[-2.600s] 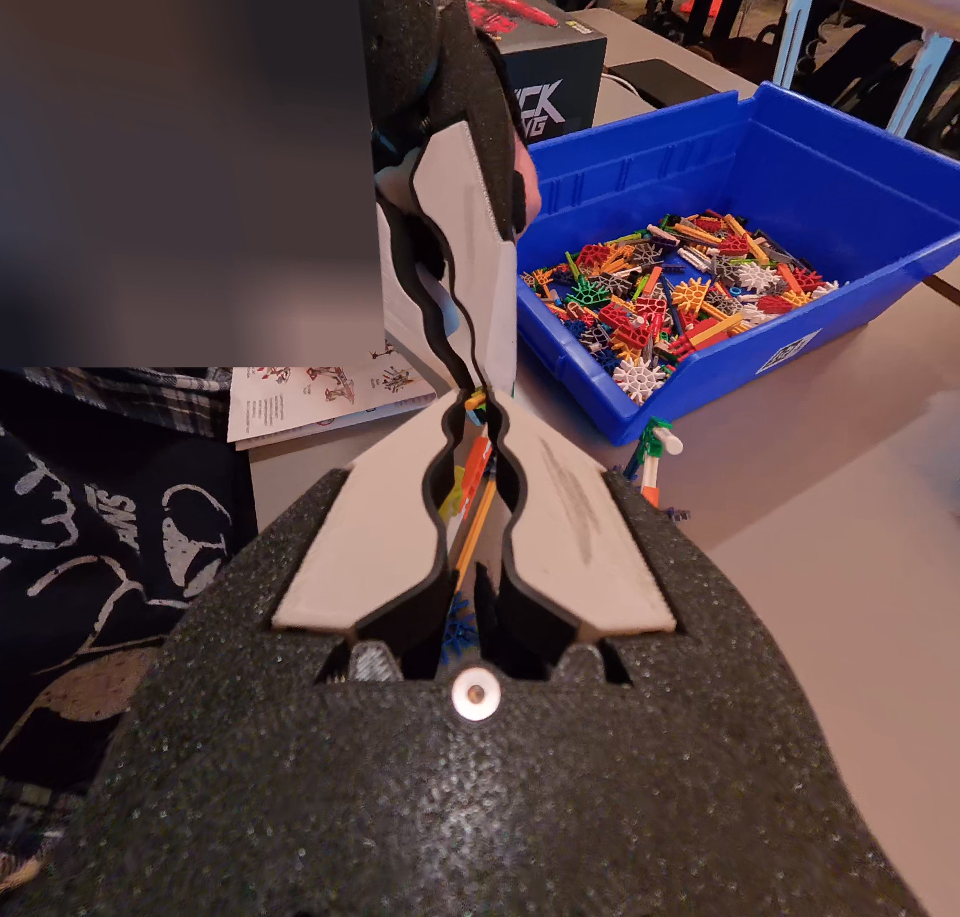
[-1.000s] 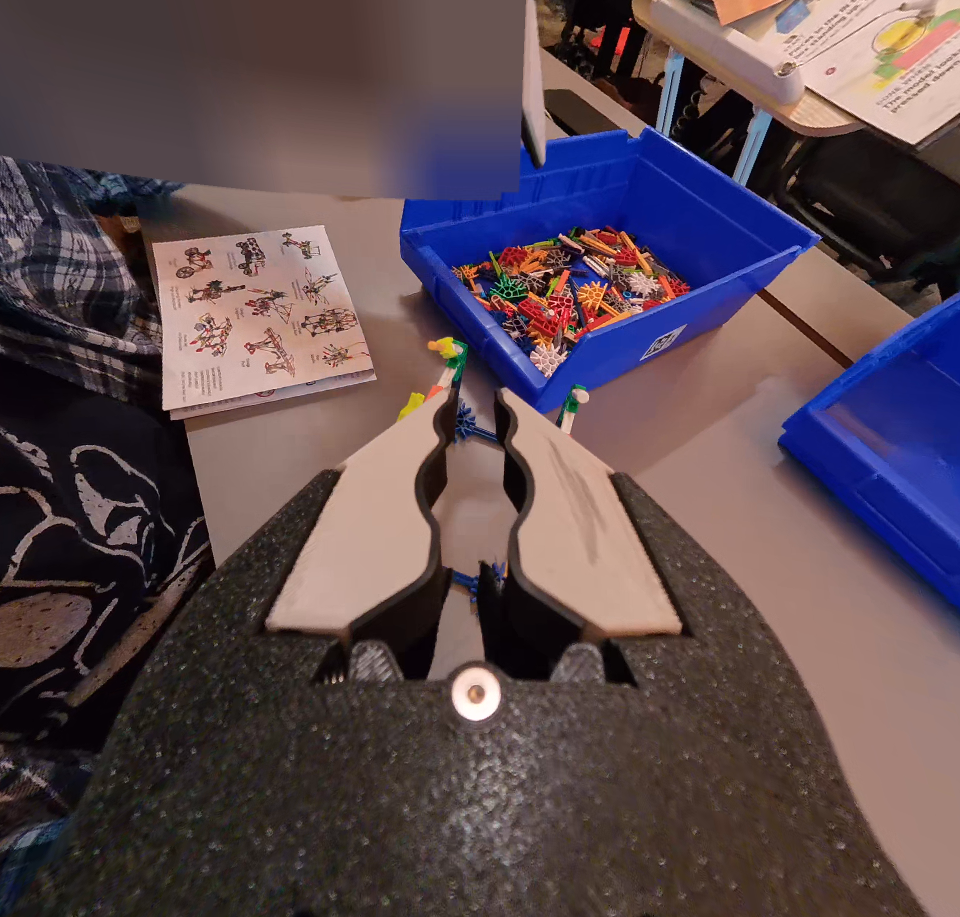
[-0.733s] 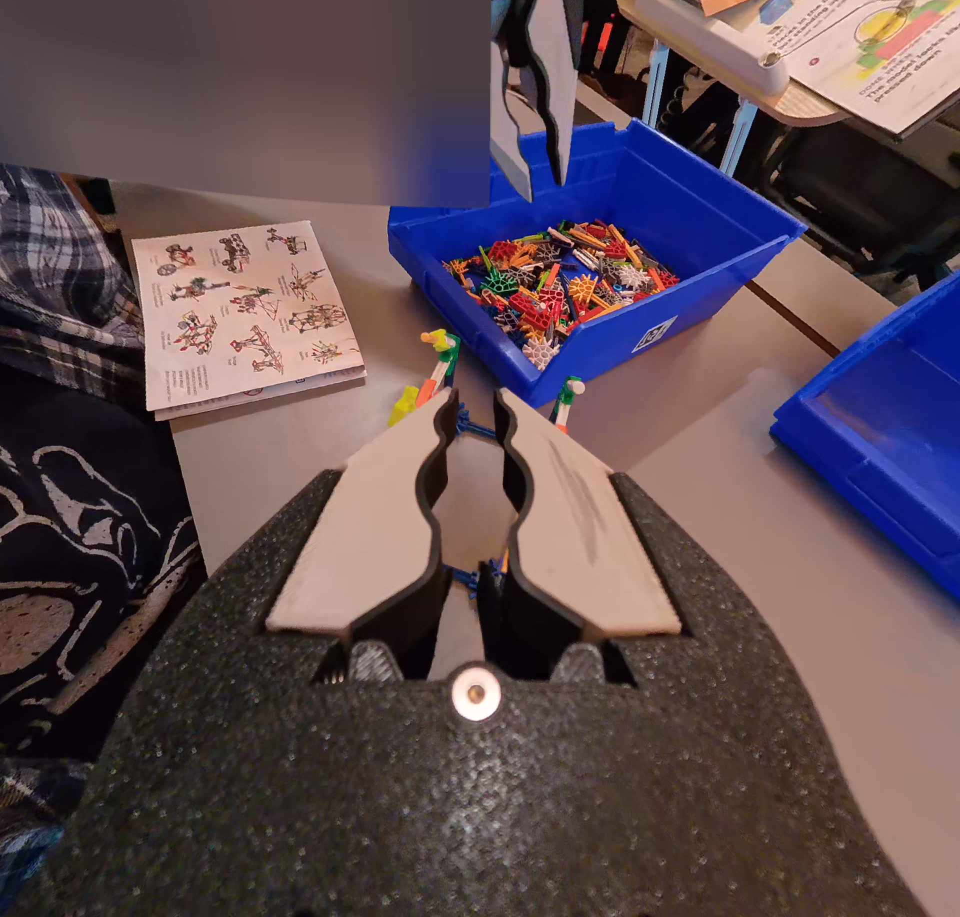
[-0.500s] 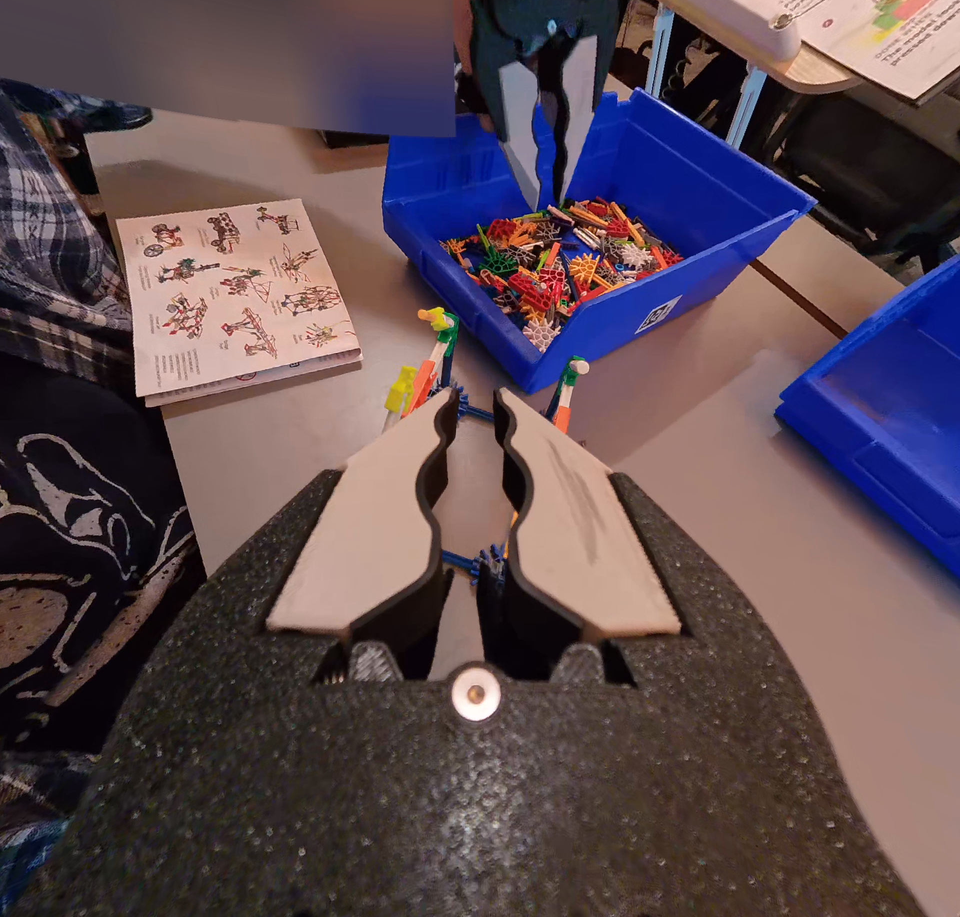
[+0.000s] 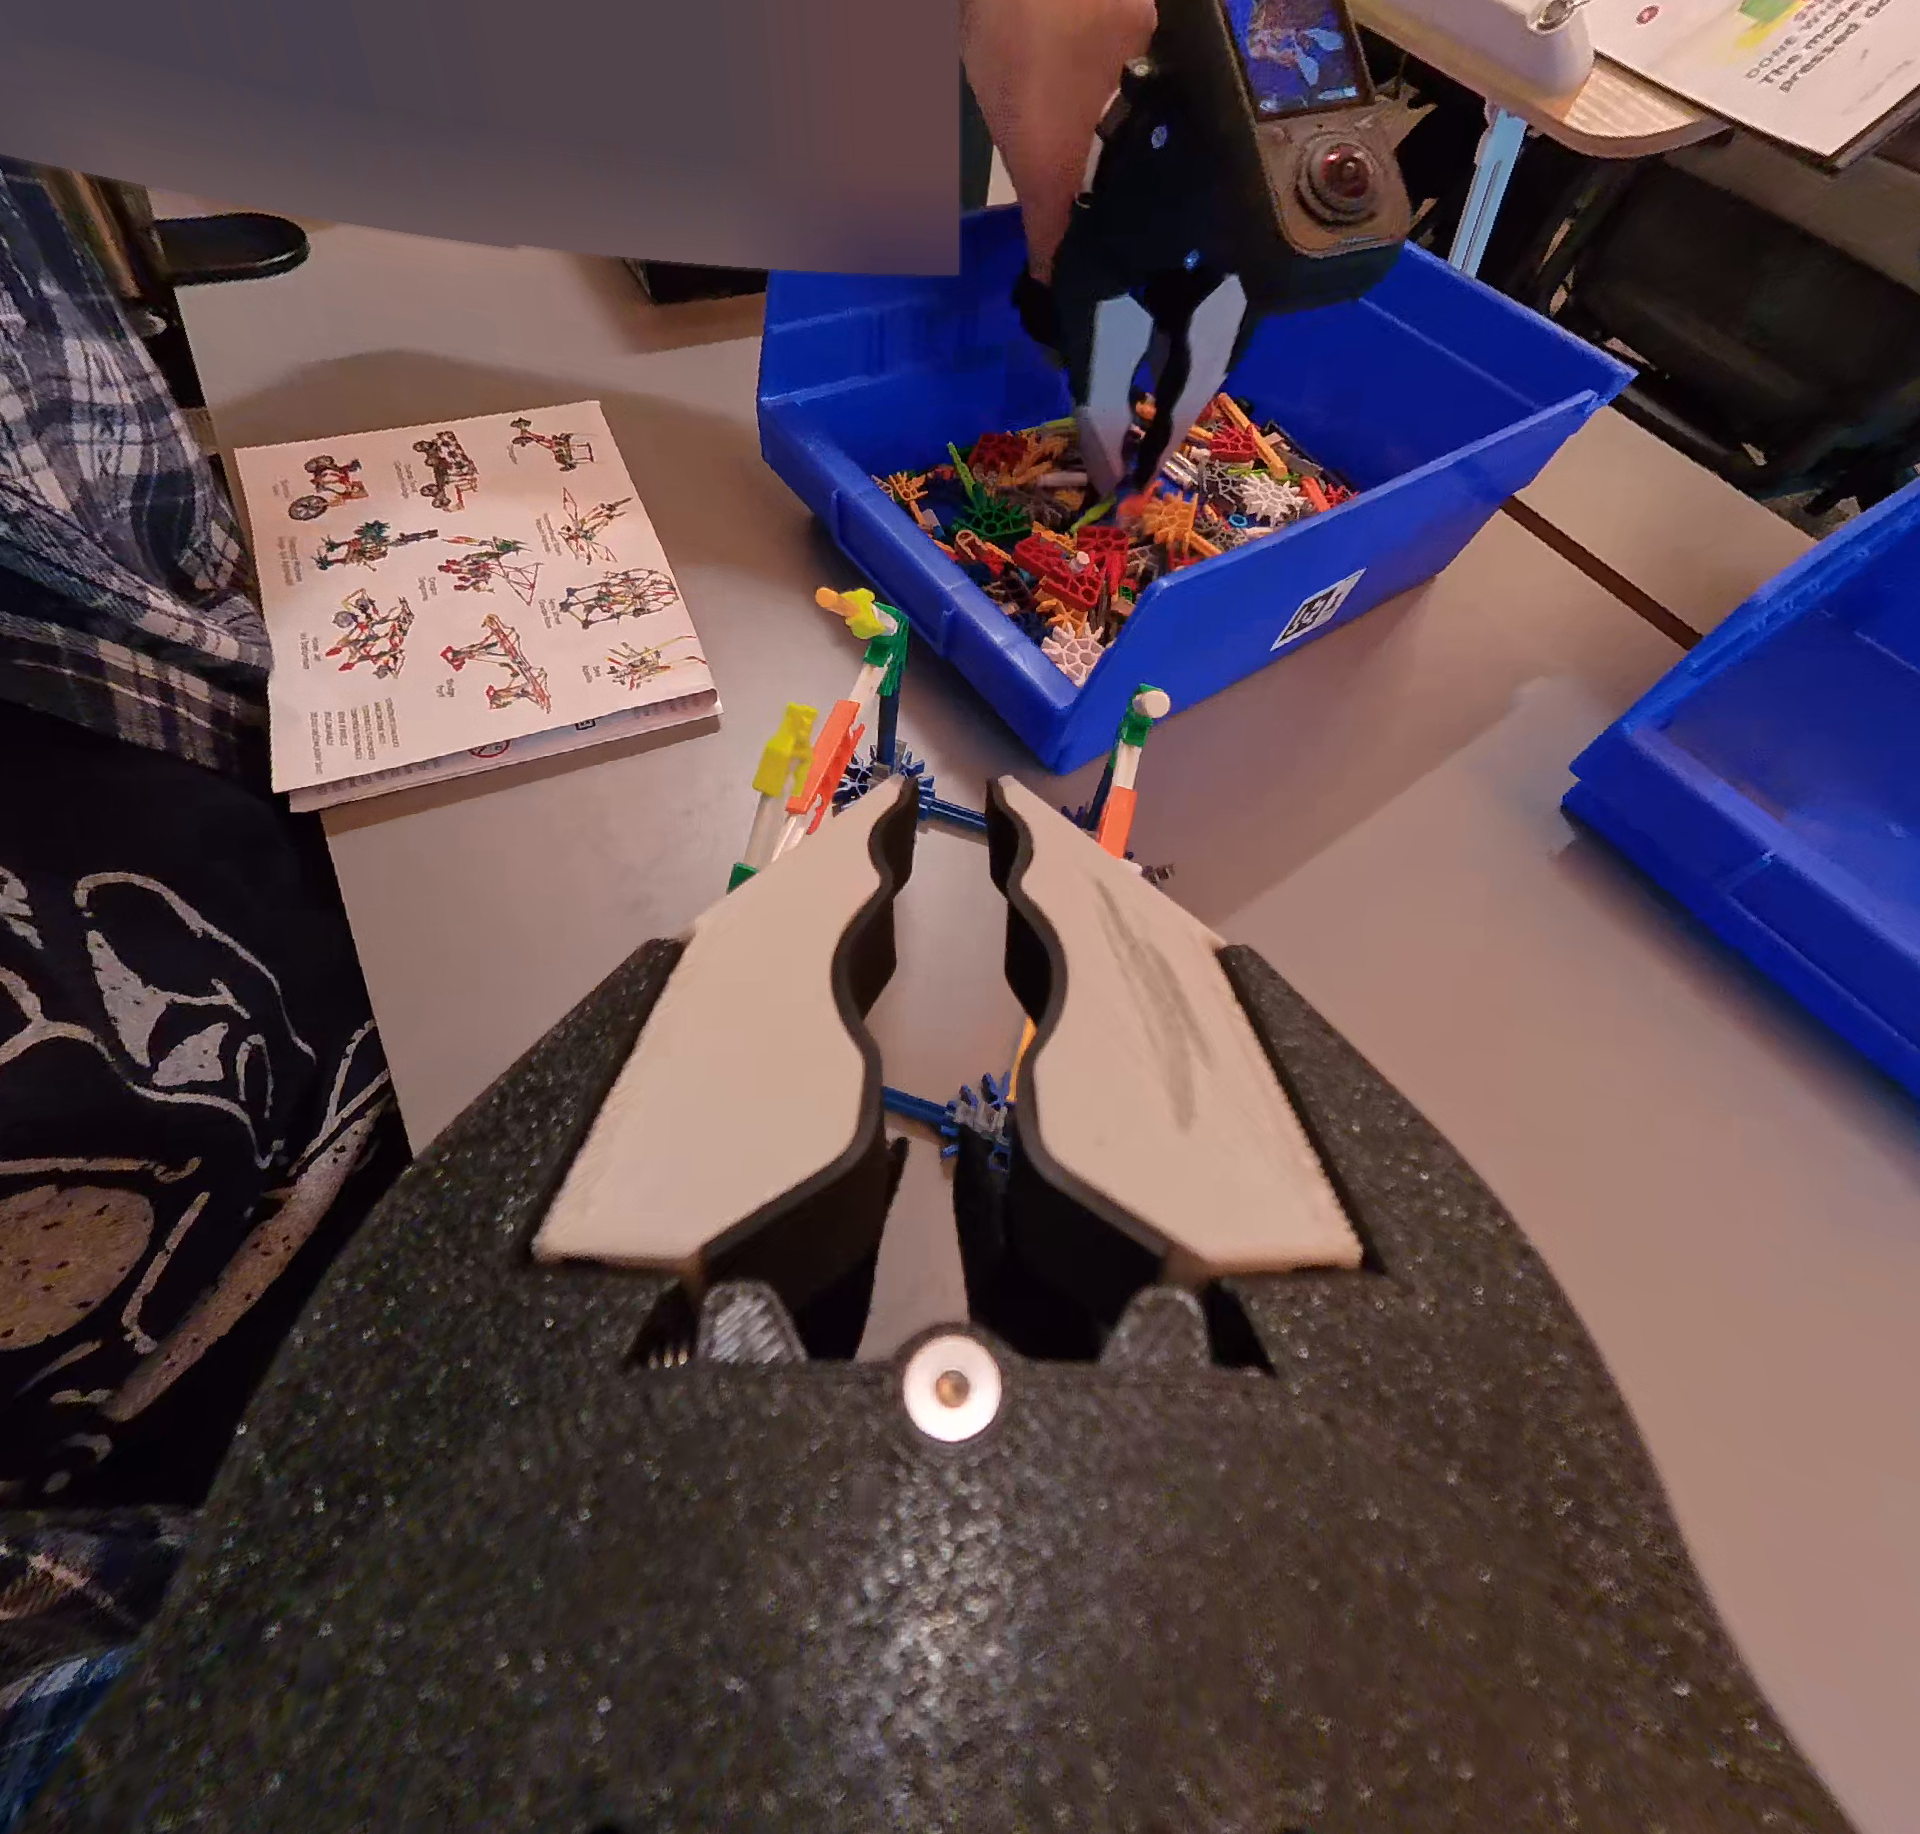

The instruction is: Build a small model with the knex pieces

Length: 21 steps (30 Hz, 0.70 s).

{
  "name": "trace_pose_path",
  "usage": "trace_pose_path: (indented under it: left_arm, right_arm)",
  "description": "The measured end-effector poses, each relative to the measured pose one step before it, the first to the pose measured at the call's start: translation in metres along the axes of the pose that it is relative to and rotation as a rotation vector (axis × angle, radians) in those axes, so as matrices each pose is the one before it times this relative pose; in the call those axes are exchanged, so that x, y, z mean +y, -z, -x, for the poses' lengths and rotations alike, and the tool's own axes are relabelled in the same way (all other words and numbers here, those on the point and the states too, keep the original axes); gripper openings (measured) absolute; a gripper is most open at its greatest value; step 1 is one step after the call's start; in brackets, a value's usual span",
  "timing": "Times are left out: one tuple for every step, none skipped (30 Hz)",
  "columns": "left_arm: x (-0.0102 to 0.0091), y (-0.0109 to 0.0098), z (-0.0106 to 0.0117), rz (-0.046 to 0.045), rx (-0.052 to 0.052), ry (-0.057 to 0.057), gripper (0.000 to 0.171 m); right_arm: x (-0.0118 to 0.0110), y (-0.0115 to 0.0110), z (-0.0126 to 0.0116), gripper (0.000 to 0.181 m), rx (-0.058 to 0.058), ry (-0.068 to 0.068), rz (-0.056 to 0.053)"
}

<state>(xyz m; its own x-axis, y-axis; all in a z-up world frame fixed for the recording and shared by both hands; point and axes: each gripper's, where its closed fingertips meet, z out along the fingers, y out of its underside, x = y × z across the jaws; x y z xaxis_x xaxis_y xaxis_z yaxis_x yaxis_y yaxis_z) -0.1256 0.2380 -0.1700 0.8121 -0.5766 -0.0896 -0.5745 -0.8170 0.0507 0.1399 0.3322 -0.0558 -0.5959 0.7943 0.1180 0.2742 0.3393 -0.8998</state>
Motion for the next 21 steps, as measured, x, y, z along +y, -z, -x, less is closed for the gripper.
trace_pose_path:
  left_arm:
    - [0.00029,-0.00031,0.01305,0.00647,-0.0618,0.0191,0.013]
    - [0.00132,-0.00031,0.00547,0.00828,-0.0234,0.0064,0.016]
    - [-0.00035,0.00149,0.00103,-0.00772,-0.0042,-0.0088,0.017]
    - [-0.00195,0.00376,0.00483,-0.01834,-0.0286,0.0033,0.017]
    - [-0.00147,0.00482,0.00199,-0.01686,-0.0089,0.0116,0.016]
    - [-0.00015,0.00482,-0.00801,-0.01153,0.0473,-0.0046,0.015]
    - [0.00156,0.00384,-0.00822,0.00161,0.0441,-0.0093,0.013]
    - [0.00631,0.00154,-0.00946,0.03348,0.0535,0.0017,0.012]
    - [0.01169,-0.00141,-0.01015,0.06727,0.0585,-0.0001,0.013]
    - [0.01207,-0.00346,-0.0051,0.0737,0.024,-0.0123,0.015]
    - [0.00548,-0.00336,-0.00225,0.04123,0.0112,-0.0019,0.01]
    - [-0.00023,-0.00238,-0.00227,0.01211,0.0157,-0.0036,0.011]
    - [-0.00029,-0.00192,0.0013,0.01372,-0.0087,-0.0162,0.014]
    - [-0.00024,-0.0015,0.0029,0.01413,-0.0174,-0.0057,0.015]
    - [0.00155,-0.00187,0.00017,0.02351,0.0022,0.0017,0.016]
    - [0.00091,-0.00157,-0.00033,0.01814,0.0038,-0.0065,0.016]
    - [-0.0015,0.00032,0.00041,0.00045,-0.0001,-0.0049,0.017]
    - [-0.00157,0.00112,0.0007,-0.00283,-0.0031,-0.0021,0.018]
    - [-0.00149,0.00061,-0.00113,-0.00321,0.005,-0.0058,0.024]
    - [-0.00191,0.0,-0.00156,-0.00566,0.0052,-0.0131,0.026]
    - [-0.00259,-0.00016,-0.00152,-0.00895,0.0066,-0.0084,0.025]
  right_arm:
    - [0.00044,-0.00034,-0.00042,0.013,-0.0001,-0.0007,0.0008]
    - [0.00035,-0.00011,-0.00032,0.013,0.0002,-0.0003,0.0003]
    - [0.00005,0.00019,-0.00021,0.013,0.0005,-0.0005,-0.0006]
    - [0.00023,0.00032,-0.00027,0.013,0.0005,-0.001,-0.0006]
    - [0.00029,0.00035,-0.00023,0.013,0.0003,-0.0012,-0.0002]
    - [0.00052,0.00011,-0.00032,0.013,-0.0002,-0.0011,0.0008]
    - [0.00038,-0.00003,-0.00014,0.013,-0.0007,-0.0004,0.0003]
    - [0.0002,-0.00031,-0.00015,0.013,-0.0016,-0.0011,-0.0004]
    - [-0.00006,-0.00042,-0.00014,0.013,-0.001,-0.0001,-0.0001]
    - [-0.0003,-0.00056,0.00002,0.012,0.0,0.0019,-0.0012]
    - [-0.00077,-0.00037,0.00025,0.012,-0.0011,0.001,-0.0033]
    - [-0.00074,-0.00045,0.00031,0.012,-0.0011,0.0,-0.0037]
    - [-0.00048,-0.00028,0.00028,0.012,-0.0002,0.0007,-0.0029]
    - [-0.00014,-0.00025,0.00035,0.012,-0.0006,-0.0003,-0.002]
    - [0.00007,-0.00014,0.00024,0.012,-0.001,-0.0012,-0.0008]
    - [0.00056,0.0001,0.0002,0.012,-0.0006,-0.0004,0.0008]
    - [0.00077,0.0002,0.00019,0.012,-0.0007,-0.0002,0.0023]
    - [0.0007,0.00041,-0.00006,0.012,-0.0002,-0.0002,0.0026]
    - [0.00055,0.00071,-0.00025,0.012,0.0006,0.0,0.0009]
    - [0.00011,0.00091,-0.0004,0.012,0.0006,-0.0008,-0.0012]
    - [-0.00008,0.00079,-0.0005,0.012,0.0005,-0.0013,-0.0026]
